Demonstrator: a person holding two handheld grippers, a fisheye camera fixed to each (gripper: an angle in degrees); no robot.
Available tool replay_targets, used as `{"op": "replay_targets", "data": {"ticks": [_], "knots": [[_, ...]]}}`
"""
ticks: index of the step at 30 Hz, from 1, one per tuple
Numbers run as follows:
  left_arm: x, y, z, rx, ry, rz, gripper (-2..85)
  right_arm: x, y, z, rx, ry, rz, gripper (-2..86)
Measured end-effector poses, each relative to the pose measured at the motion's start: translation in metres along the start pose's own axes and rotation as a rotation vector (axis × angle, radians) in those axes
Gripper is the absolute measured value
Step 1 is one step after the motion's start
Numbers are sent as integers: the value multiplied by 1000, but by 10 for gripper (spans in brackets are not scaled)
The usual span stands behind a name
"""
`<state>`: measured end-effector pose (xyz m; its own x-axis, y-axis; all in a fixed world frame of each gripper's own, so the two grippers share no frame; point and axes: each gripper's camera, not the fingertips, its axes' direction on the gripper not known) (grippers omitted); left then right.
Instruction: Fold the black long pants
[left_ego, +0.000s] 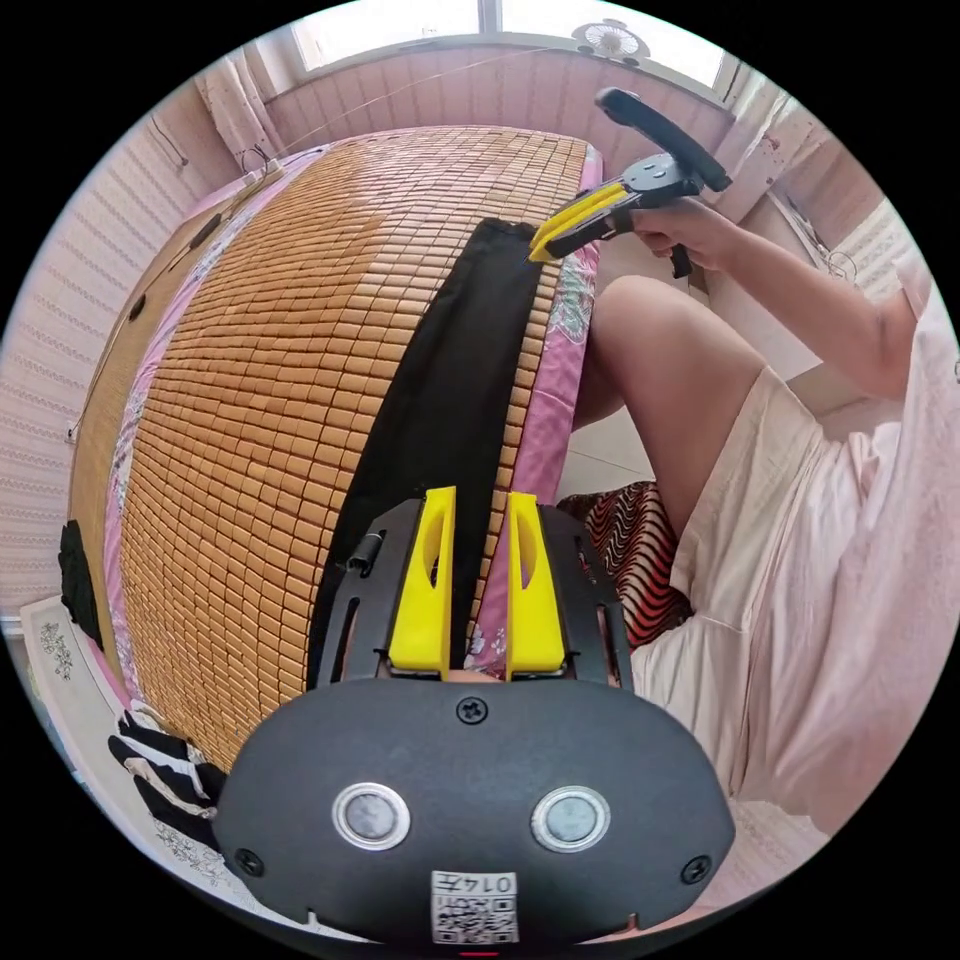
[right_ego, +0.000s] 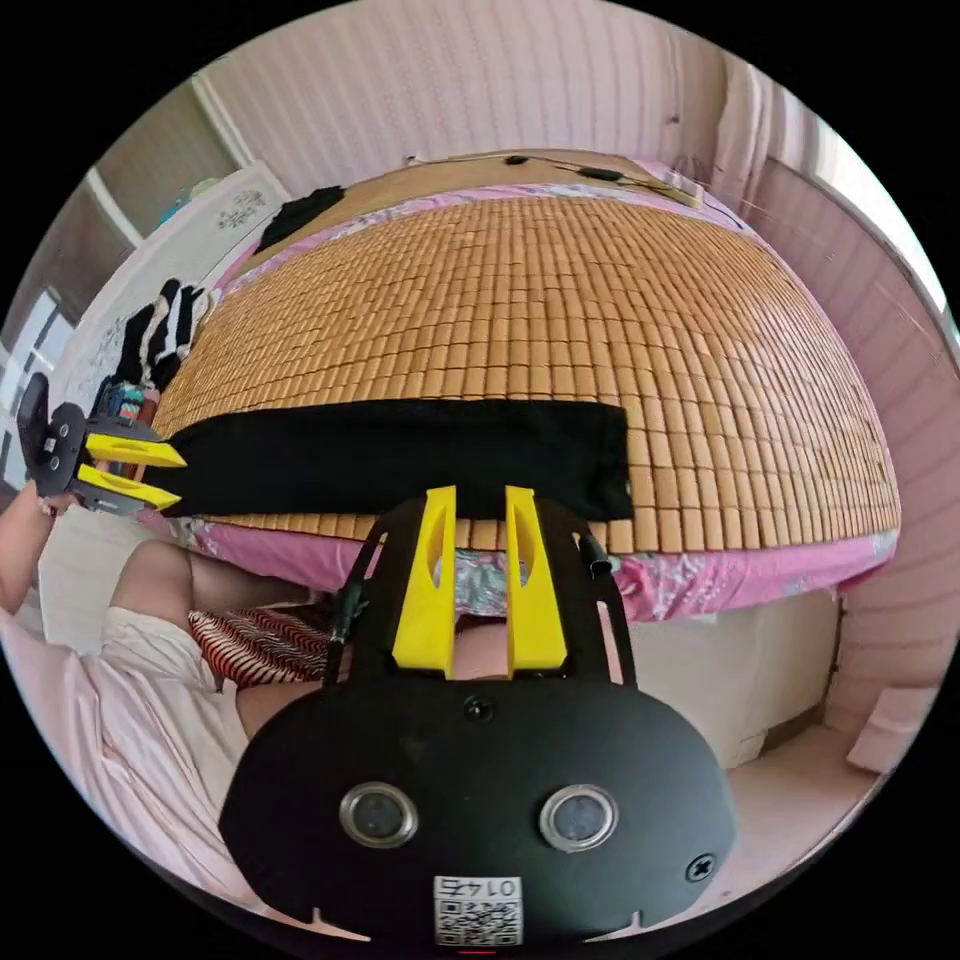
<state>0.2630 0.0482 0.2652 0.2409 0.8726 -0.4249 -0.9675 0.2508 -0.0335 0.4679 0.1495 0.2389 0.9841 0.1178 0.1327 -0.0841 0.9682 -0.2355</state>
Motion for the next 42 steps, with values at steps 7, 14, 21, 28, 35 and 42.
{"op": "replay_targets", "data": {"ticks": [7, 14, 21, 28, 35, 42], "knots": [[-11, -133, 15, 93, -17, 41, 83, 95, 15, 17, -20, 1, 102, 120], [-22, -276, 62, 81, 79, 110, 82, 134, 19, 30, -29, -22, 65, 111], [-4, -367, 114, 24, 85, 186, 88, 153, 30, 28, -46, -24, -22, 79], [9, -390, 152, -75, 52, 187, 98, 175, 42, 21, -35, -9, -56, 59], [27, -398, 155, -125, 73, 230, 32, 190, 48, 18, -45, -39, -76, 32], [42, -389, 148, -124, 23, 286, 8, 218, 58, 7, -24, -122, -39, 26]]}}
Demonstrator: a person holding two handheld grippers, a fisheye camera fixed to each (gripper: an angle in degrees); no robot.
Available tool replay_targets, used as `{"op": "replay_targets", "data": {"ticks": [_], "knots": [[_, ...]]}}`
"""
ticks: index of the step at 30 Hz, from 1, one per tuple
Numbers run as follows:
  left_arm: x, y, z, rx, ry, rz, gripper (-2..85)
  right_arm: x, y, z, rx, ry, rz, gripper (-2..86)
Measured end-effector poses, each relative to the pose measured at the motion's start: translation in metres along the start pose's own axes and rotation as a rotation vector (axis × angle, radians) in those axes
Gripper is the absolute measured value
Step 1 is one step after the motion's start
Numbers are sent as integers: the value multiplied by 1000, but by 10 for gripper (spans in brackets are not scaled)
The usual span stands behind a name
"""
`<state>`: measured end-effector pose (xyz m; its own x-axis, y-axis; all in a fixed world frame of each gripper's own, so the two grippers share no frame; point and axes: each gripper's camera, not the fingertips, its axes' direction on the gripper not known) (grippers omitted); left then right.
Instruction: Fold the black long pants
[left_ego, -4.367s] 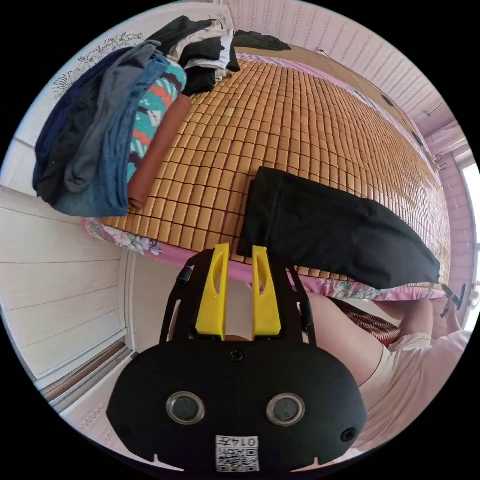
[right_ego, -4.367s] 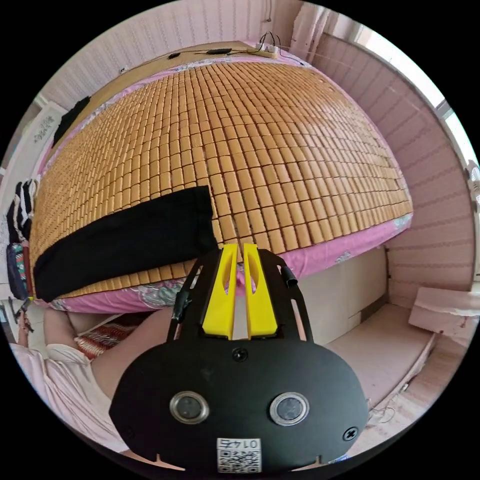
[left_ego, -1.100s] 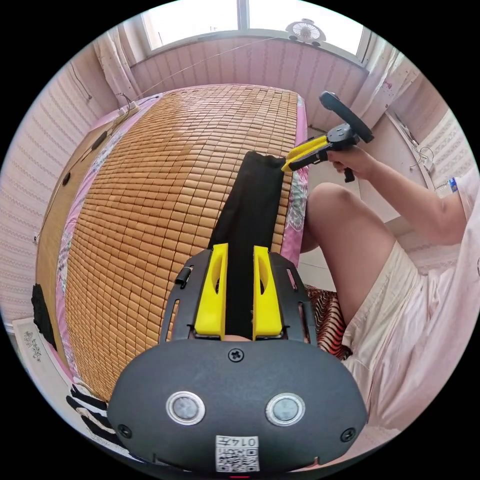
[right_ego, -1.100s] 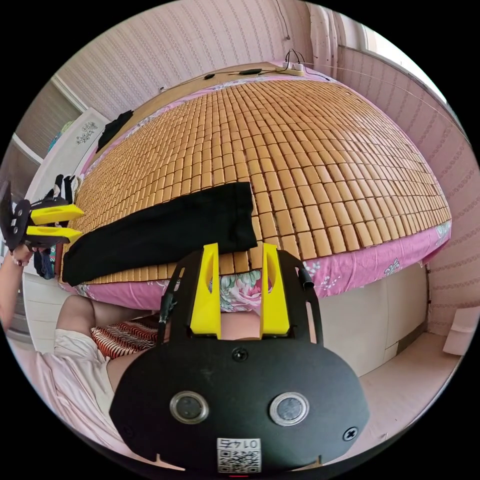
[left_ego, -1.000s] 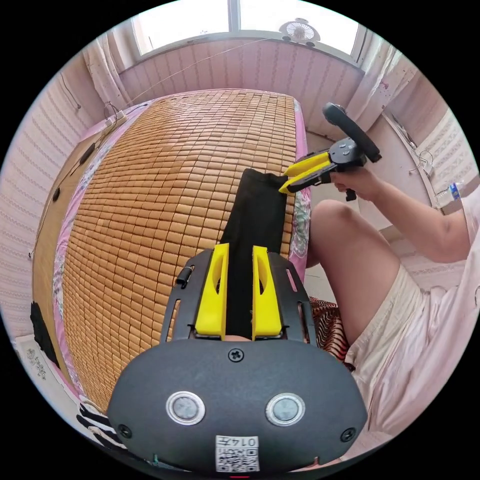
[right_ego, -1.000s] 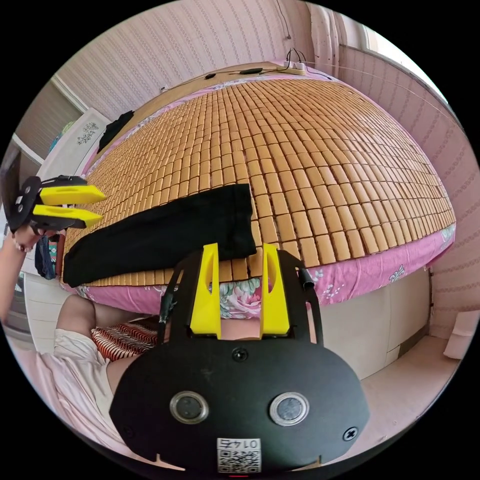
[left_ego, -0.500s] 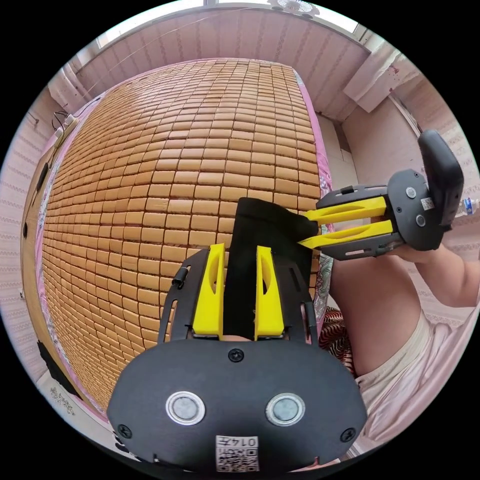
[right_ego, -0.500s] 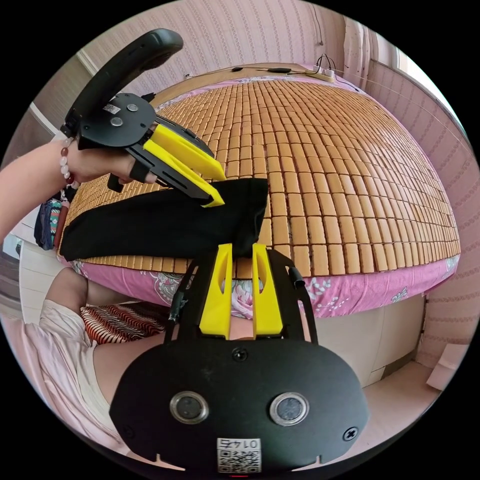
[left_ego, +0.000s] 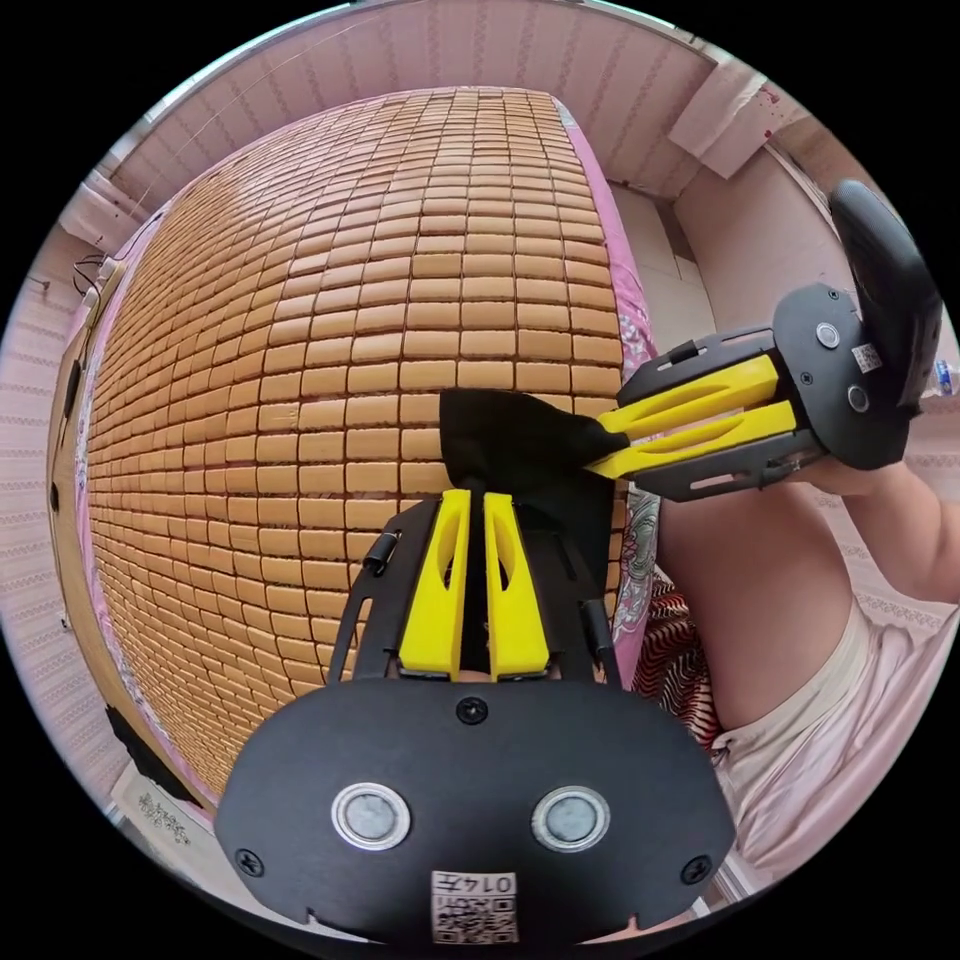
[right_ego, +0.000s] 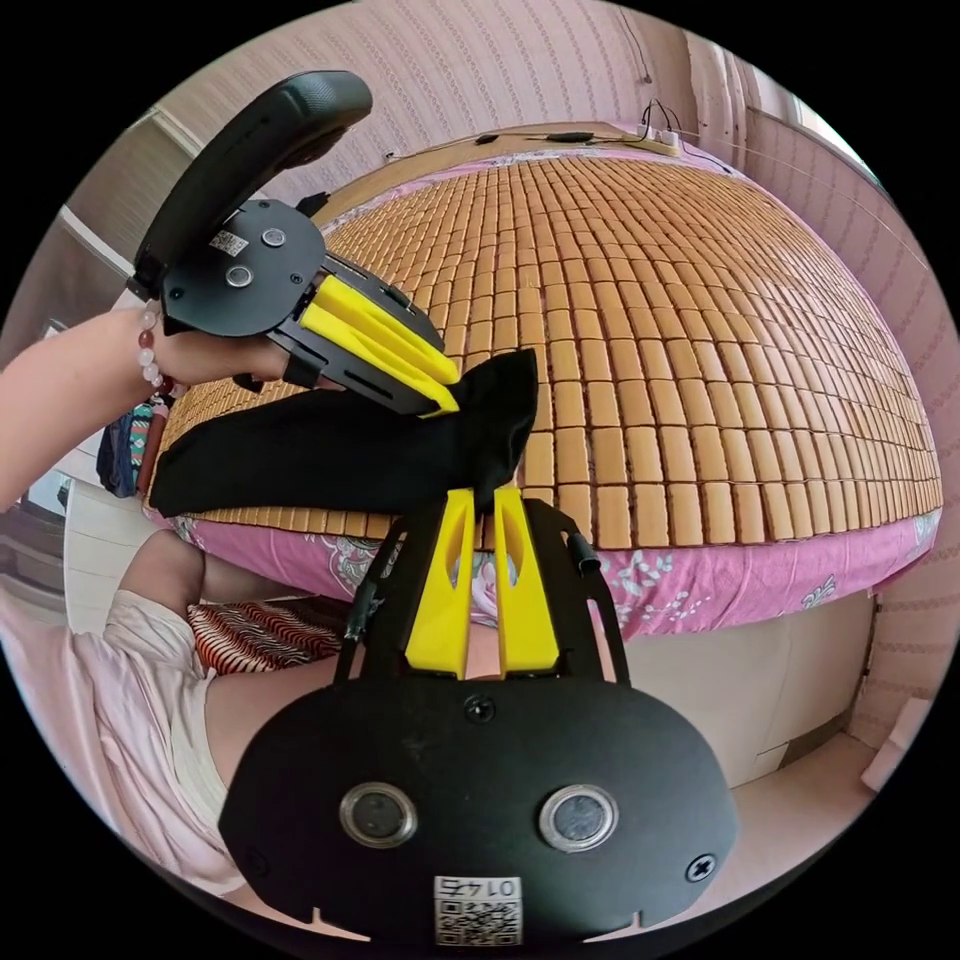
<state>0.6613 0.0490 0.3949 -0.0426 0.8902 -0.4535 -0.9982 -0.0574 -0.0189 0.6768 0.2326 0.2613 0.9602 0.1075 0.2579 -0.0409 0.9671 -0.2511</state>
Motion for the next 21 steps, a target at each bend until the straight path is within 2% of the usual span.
{"op": "replay_targets", "data": {"ticks": [6, 13, 17, 21], "knots": [[17, 1, -25, 72, -42, 42, 2, 23, 16, -34, 76, 18, 54, 24], [52, -3, -98, 252, -92, 143, 0, 49, 55, -128, 277, 55, 162, 24], [70, 18, -147, 377, -102, 167, 0, 32, 78, -189, 419, 55, 149, 24], [86, 76, -194, 472, -149, 175, 2, -6, 83, -219, 513, 5, 70, 24]]}}
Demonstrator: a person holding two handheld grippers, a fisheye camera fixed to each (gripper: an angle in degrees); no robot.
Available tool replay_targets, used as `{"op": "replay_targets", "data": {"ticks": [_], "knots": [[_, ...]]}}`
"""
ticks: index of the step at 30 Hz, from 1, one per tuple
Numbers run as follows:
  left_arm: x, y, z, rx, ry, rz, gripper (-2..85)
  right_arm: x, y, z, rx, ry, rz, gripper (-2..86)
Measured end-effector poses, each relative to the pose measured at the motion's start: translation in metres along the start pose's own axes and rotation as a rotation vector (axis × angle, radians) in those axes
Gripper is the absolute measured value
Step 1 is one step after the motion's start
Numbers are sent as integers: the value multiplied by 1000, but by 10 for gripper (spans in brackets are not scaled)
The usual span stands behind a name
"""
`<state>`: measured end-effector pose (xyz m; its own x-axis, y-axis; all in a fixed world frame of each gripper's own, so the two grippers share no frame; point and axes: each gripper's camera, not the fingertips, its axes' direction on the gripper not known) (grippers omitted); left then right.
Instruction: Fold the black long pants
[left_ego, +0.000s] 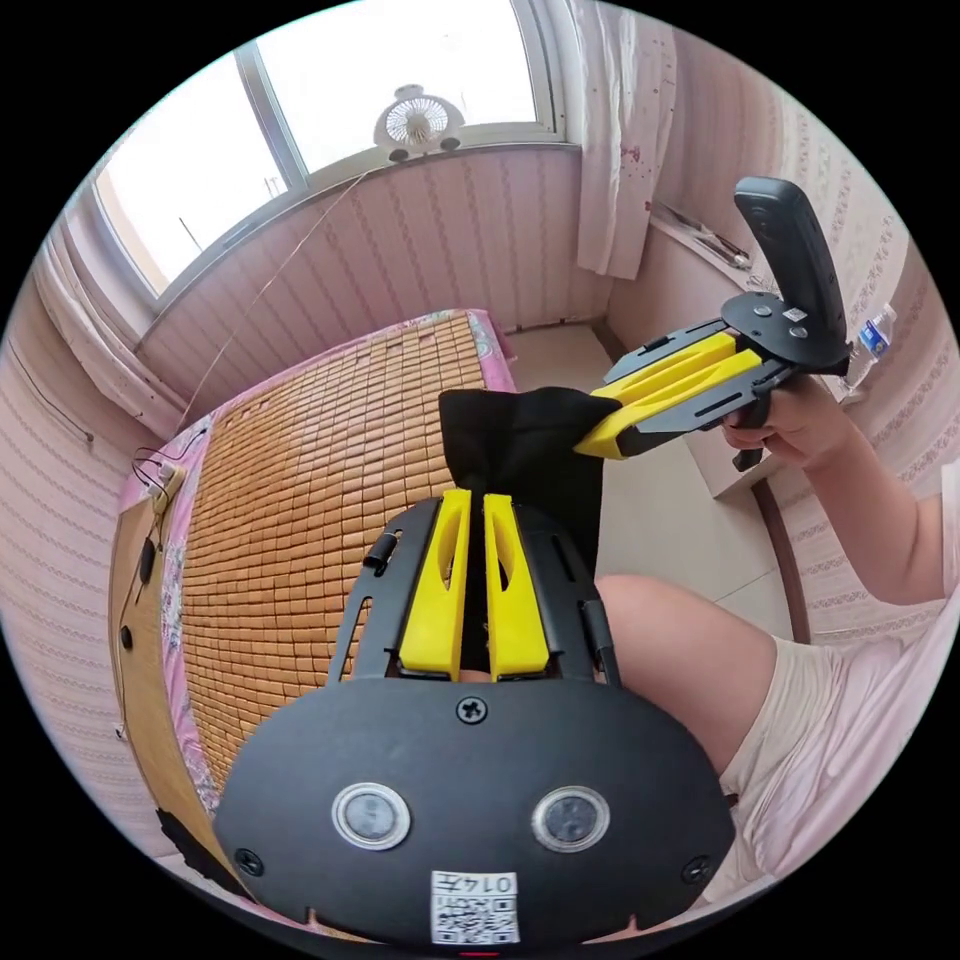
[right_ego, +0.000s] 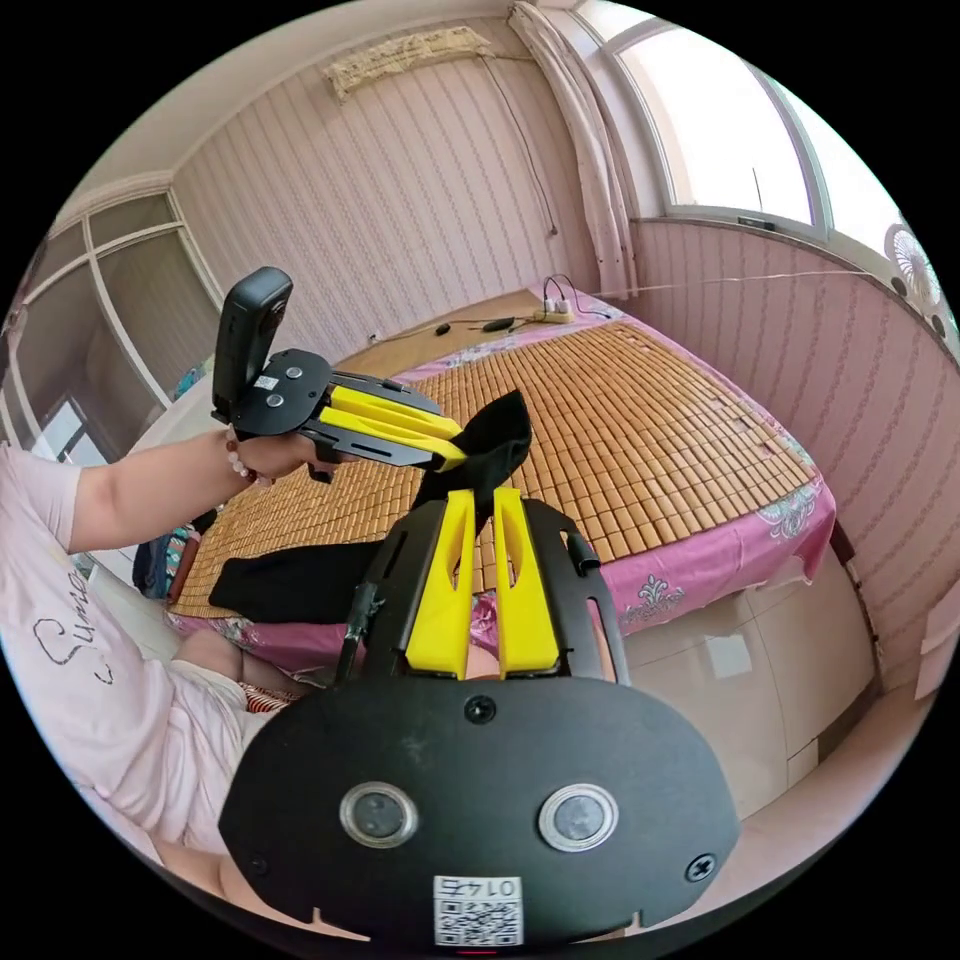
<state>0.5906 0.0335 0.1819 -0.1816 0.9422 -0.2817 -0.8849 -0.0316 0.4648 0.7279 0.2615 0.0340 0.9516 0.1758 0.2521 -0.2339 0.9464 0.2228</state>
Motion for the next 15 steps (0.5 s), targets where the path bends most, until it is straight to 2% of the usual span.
{"op": "replay_targets", "data": {"ticks": [3, 5, 8, 11, 13, 15], "knots": [[9, 43, -53, 17, -70, -7, 1, -48, -11, -2, 57, -106, -81, 25], [11, 82, -88, 29, -112, -37, 1, -100, -24, 12, 86, -248, -158, 25], [10, 173, -149, 34, -155, -161, 3, -186, -31, 55, 20, -414, -301, 27], [20, 297, -191, 11, -159, -392, 8, -282, -22, 116, -134, -527, -438, 29], [41, 403, -208, 1, -180, -606, 16, -340, -10, 155, -229, -550, -511, 32], [60, 474, -216, -44, -208, -756, 26, -397, 7, 196, -340, -557, -590, 36]]}}
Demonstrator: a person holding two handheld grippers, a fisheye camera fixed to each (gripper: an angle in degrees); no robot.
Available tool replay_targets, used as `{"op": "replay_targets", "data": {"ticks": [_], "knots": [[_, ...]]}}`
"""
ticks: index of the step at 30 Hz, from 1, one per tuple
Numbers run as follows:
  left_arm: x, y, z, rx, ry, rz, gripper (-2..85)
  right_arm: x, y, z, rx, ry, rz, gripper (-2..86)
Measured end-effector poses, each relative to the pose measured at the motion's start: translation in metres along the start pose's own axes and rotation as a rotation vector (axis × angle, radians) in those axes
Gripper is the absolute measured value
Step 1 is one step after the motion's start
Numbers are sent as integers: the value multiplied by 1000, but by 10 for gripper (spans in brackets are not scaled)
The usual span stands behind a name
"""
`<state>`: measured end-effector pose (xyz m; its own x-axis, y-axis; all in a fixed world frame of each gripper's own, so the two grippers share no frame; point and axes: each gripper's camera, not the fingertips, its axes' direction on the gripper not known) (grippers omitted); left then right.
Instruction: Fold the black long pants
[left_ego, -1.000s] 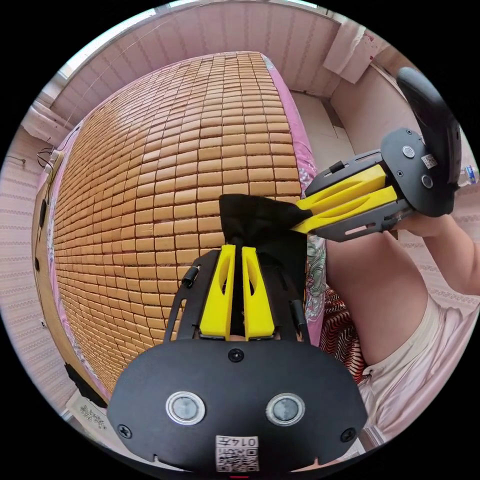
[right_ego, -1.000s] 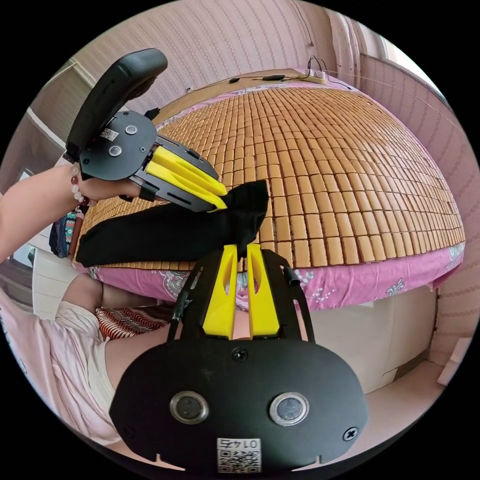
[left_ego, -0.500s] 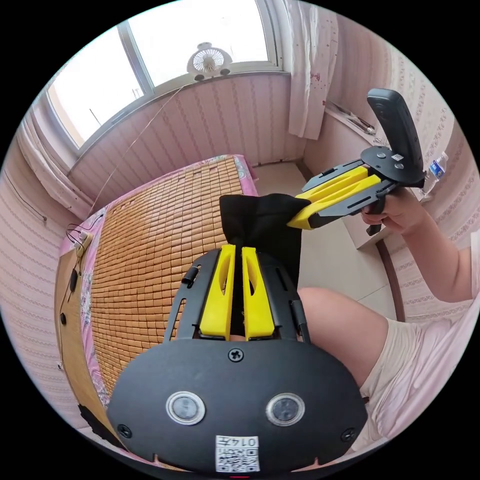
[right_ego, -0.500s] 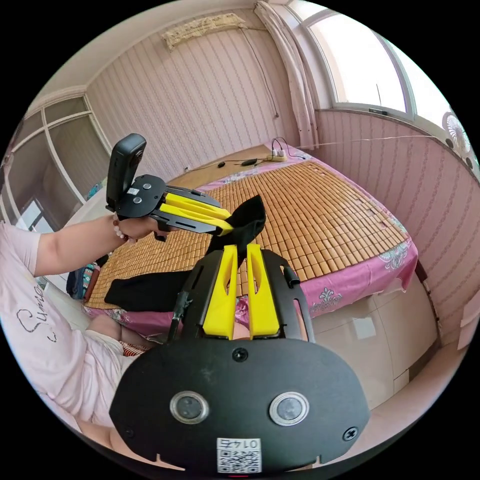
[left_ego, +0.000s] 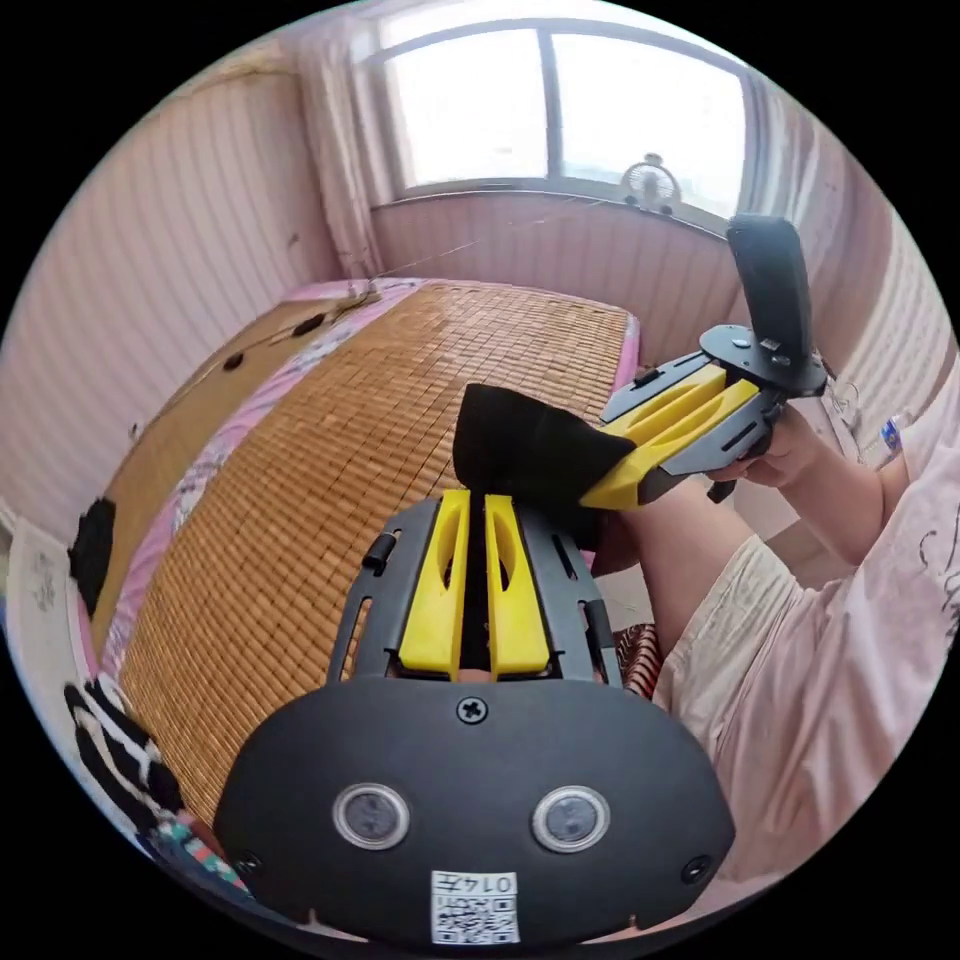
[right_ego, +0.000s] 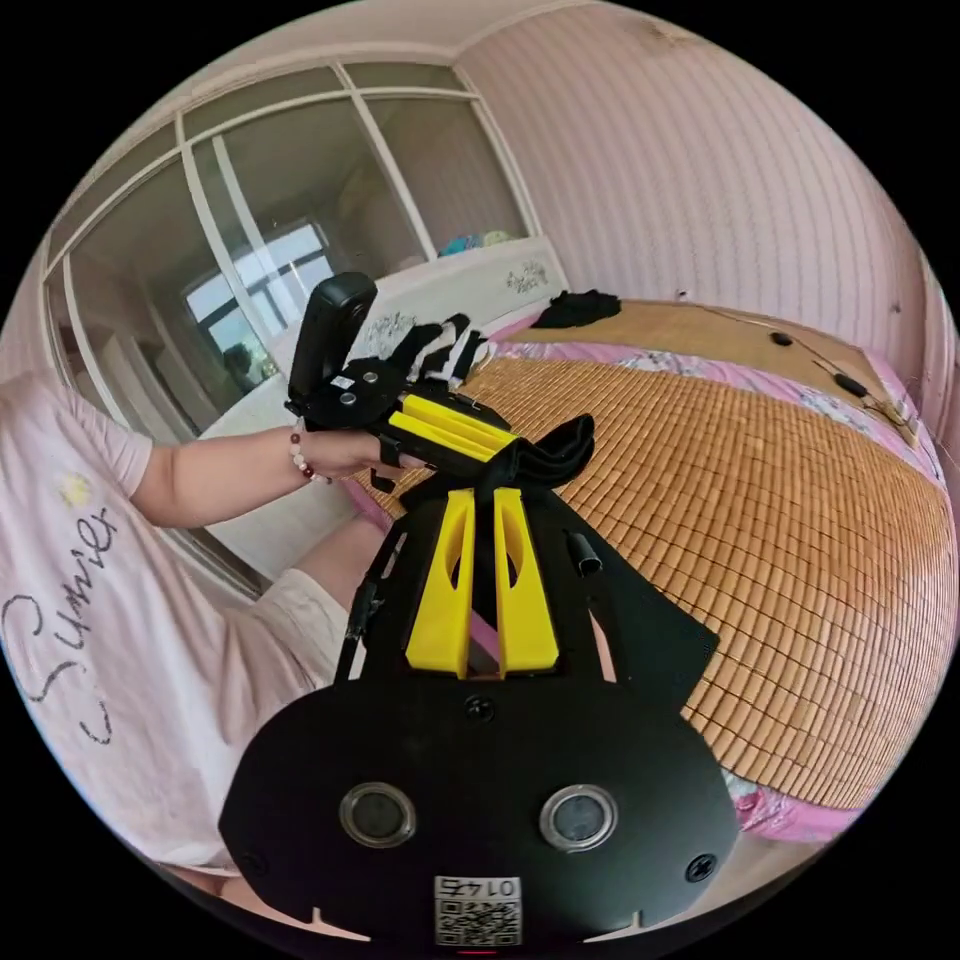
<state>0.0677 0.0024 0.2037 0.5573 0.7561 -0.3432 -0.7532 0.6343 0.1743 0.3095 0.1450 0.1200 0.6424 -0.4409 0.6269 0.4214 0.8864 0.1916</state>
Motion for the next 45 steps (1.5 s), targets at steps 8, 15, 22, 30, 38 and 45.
{"op": "replay_targets", "data": {"ticks": [8, 15, 22, 30, 38, 45], "knots": [[-97, 216, -23, -170, -90, -465, 68, -48, -27, 189, -331, -67, -10, 94], [-133, 261, -10, -143, 38, -559, 65, -68, -53, 222, -382, 34, -62, 89], [-168, 262, 17, -135, 126, -615, 64, -112, -92, 290, -468, 126, -233, 90], [-192, 275, 27, -154, 138, -666, 65, -120, -124, 330, -480, 138, -223, 27], [-193, 278, 16, -170, 116, -612, -1, -125, -147, 318, -382, 101, -251, 5], [-193, 301, -20, -113, 59, -673, -8, -133, -163, 336, -389, 73, -312, 4]]}}
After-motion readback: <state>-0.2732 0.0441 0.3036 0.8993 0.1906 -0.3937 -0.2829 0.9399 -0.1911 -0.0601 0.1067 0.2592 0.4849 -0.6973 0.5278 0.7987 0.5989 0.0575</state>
